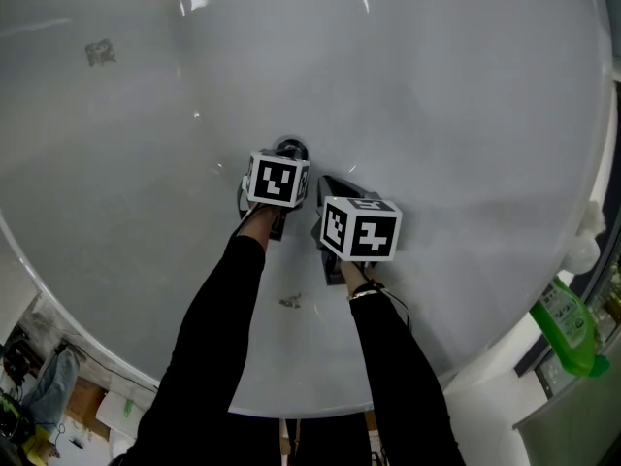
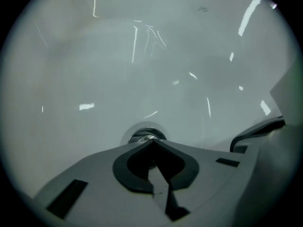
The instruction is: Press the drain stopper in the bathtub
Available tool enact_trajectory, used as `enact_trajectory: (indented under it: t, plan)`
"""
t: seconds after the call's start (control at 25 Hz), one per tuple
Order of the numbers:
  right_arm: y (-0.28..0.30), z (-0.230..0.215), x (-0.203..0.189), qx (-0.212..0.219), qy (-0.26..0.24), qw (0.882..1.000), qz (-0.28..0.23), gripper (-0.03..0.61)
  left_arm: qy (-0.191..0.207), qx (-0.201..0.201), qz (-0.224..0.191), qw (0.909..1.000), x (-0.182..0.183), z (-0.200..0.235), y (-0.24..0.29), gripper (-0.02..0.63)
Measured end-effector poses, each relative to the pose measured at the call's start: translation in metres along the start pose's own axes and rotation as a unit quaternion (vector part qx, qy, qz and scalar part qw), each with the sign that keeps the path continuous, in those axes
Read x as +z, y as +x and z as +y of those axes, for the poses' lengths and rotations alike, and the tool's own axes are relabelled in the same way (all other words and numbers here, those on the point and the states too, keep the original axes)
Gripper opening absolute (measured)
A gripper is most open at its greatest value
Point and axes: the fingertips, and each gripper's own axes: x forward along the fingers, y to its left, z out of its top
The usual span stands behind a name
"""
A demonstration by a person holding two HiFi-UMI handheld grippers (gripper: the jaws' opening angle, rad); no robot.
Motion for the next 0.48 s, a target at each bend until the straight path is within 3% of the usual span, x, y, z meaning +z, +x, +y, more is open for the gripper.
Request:
enact_trajectory:
  t: [0.2, 0.48]
  plan:
    - [-0.0047, -0.0019, 0.0045, -0.009, 0.002, 1.000, -0.004, -0.005, 0.015, 0.026, 0.017, 0.9994, 0.0003, 0.0042, -0.0002, 0.008]
    - [-0.0057, -0.0056, 0.0059, -0.014, 0.018, 1.000, -0.001, -0.005, 0.017, 0.020, 0.000, 0.9996, -0.0003, 0.0009, 0.0062, 0.008]
